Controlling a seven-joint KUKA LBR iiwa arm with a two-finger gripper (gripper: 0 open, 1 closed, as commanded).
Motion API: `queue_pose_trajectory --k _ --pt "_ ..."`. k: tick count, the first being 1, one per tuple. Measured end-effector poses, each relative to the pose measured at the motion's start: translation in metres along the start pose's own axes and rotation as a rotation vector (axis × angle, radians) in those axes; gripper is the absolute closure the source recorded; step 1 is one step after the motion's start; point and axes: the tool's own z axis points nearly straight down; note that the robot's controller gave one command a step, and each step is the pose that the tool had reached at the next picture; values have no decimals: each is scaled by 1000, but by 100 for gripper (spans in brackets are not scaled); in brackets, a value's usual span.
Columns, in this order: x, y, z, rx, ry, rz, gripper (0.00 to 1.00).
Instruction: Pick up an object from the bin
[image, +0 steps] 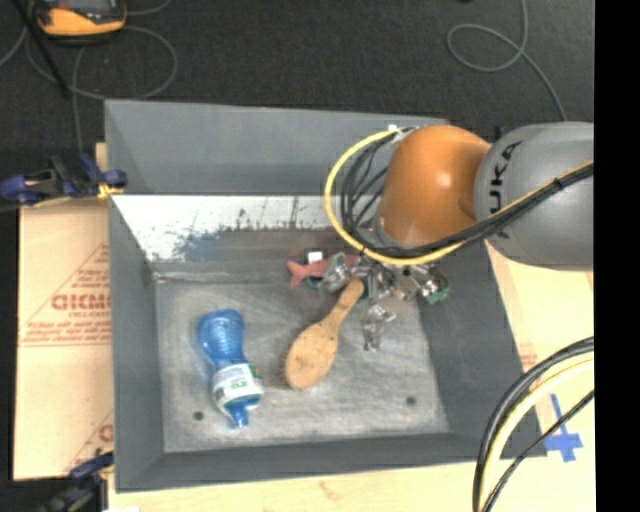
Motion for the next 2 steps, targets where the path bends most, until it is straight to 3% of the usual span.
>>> queue_pose_trajectory --k 1,2 --pt "-18 1 40 0 0 -217 0" --pt "-23 6 54 1 -4 -306 100"
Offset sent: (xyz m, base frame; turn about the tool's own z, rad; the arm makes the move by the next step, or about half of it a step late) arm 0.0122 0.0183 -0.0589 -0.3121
